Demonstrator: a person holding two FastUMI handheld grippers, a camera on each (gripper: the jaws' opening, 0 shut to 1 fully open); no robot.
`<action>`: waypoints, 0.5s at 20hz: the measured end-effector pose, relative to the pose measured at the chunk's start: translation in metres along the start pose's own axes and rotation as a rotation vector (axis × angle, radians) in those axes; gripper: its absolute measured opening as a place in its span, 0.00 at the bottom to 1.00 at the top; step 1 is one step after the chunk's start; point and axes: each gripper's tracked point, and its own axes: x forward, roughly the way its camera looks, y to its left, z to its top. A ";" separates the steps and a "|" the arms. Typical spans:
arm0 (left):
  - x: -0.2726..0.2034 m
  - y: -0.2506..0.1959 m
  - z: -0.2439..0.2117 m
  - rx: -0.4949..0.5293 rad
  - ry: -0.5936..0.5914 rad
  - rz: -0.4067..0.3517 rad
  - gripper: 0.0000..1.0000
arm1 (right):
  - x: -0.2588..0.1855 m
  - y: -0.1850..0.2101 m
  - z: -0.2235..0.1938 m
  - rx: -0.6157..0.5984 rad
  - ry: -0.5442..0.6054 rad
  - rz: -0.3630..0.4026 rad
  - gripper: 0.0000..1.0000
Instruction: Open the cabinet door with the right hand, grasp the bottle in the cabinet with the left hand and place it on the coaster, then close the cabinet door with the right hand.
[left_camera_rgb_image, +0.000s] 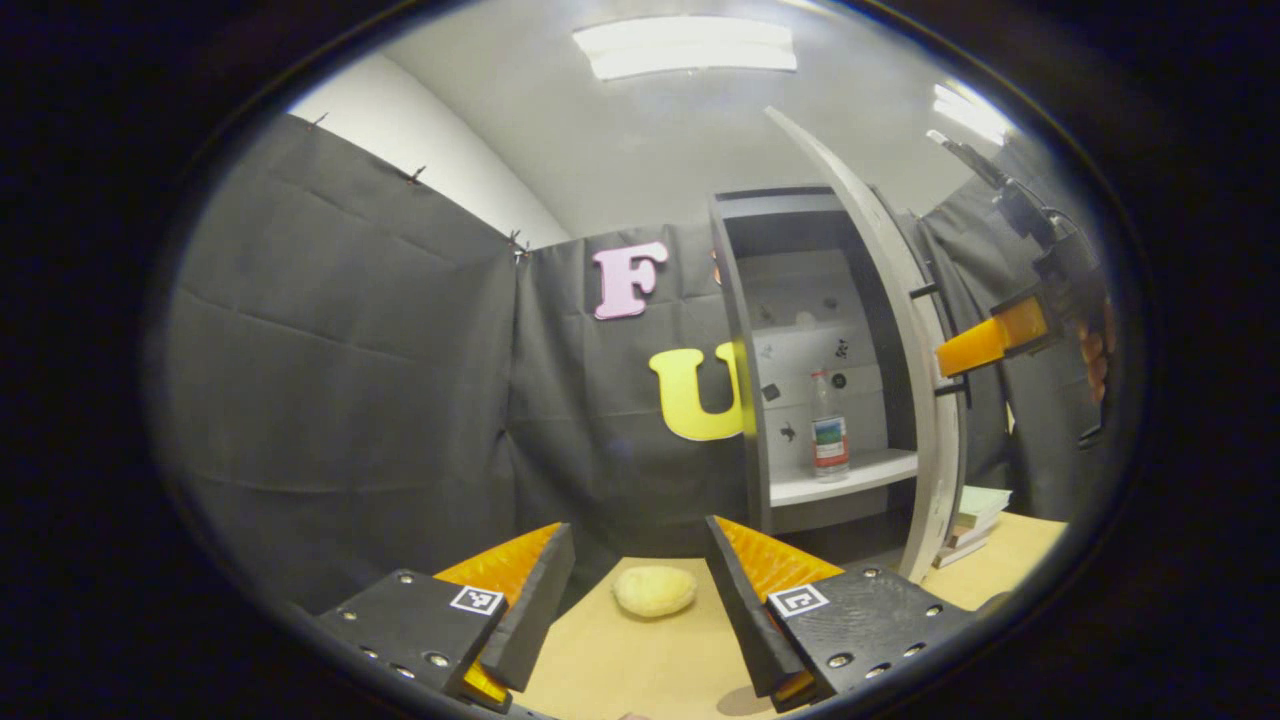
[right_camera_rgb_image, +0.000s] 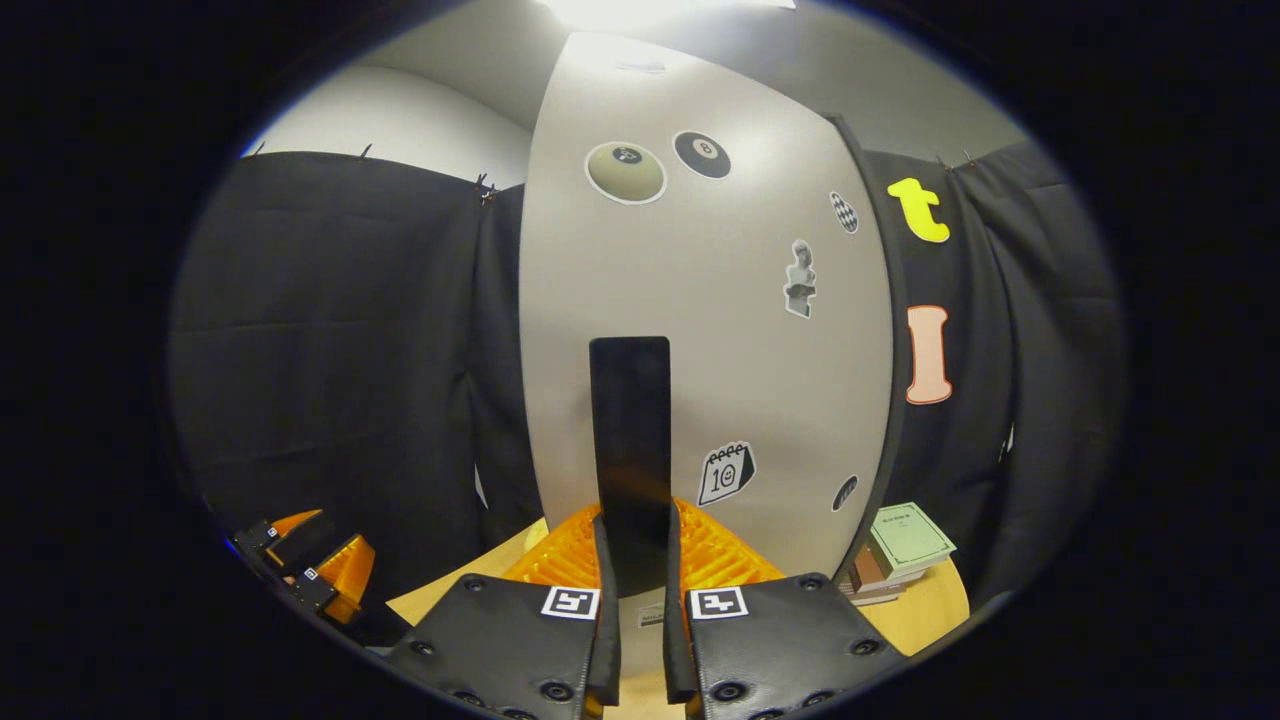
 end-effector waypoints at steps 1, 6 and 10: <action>0.001 -0.010 0.001 -0.004 -0.002 -0.016 0.78 | -0.002 -0.003 -0.001 -0.001 0.000 -0.001 0.19; 0.004 -0.067 0.003 -0.012 -0.006 -0.104 0.78 | -0.021 -0.017 -0.001 -0.012 -0.002 -0.018 0.19; 0.002 -0.109 0.006 -0.016 -0.008 -0.162 0.78 | -0.034 -0.032 -0.002 -0.033 -0.007 -0.050 0.19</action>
